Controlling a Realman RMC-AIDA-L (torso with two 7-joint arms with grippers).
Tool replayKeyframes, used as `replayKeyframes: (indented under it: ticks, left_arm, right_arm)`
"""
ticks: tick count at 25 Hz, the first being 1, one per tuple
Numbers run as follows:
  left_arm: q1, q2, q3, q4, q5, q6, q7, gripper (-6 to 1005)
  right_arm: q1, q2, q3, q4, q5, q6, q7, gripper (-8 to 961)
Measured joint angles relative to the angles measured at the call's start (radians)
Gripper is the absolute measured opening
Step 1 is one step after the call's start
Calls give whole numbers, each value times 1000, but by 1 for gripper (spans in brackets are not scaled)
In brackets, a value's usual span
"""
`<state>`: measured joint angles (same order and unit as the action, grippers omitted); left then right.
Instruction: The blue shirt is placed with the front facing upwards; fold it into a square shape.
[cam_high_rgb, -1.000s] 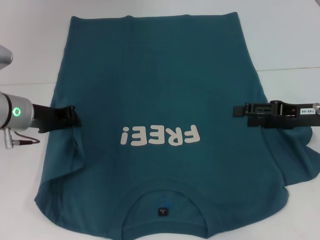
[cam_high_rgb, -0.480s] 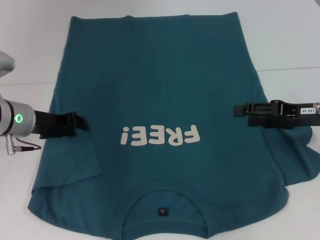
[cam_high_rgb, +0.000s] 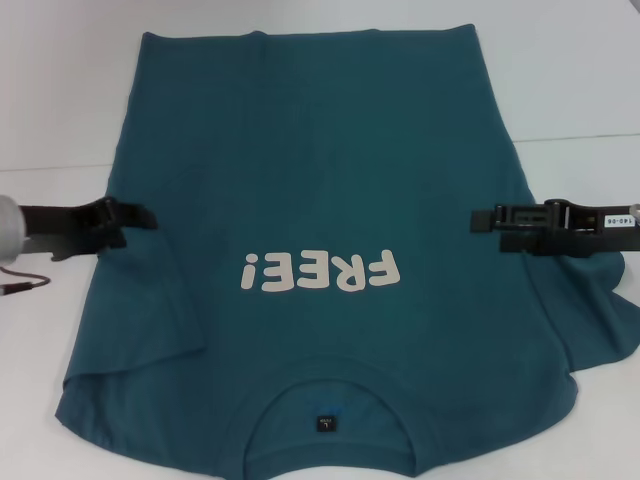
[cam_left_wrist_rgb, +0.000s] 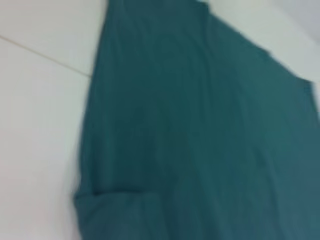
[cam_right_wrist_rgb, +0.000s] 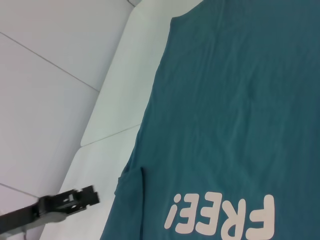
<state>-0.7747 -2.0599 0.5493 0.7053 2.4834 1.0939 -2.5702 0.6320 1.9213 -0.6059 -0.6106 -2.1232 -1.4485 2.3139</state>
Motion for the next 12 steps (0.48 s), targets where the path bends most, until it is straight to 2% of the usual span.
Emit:
replayKeyframes:
  ticks: [2, 5, 7, 9, 11, 12]
  left_arm:
    - [29, 6, 2, 30, -47, 84, 66, 549]
    - [63, 20, 3, 59, -85, 241, 263, 550]
    - [99, 13, 2, 99, -95, 352, 454, 550]
    - [145, -20, 1, 174, -103, 412, 583, 550]
    - [221, -78, 11, 298, -141, 453, 712, 551]
    - [266, -100, 33, 349, -181, 465, 768, 551]
  right_arm:
    - [-1, 0, 0, 0, 0, 3, -4, 921]
    - [-1, 0, 0, -2, 0, 9, -7, 922]
    - [-1, 1, -1, -7, 0, 11, -15, 922]
    - [0, 3, 0, -10, 1, 11, -33, 922]
    - [4, 3, 1, -10, 3, 7, -55, 922]
    - [6, 3, 1, -11, 3, 7, -63, 922]
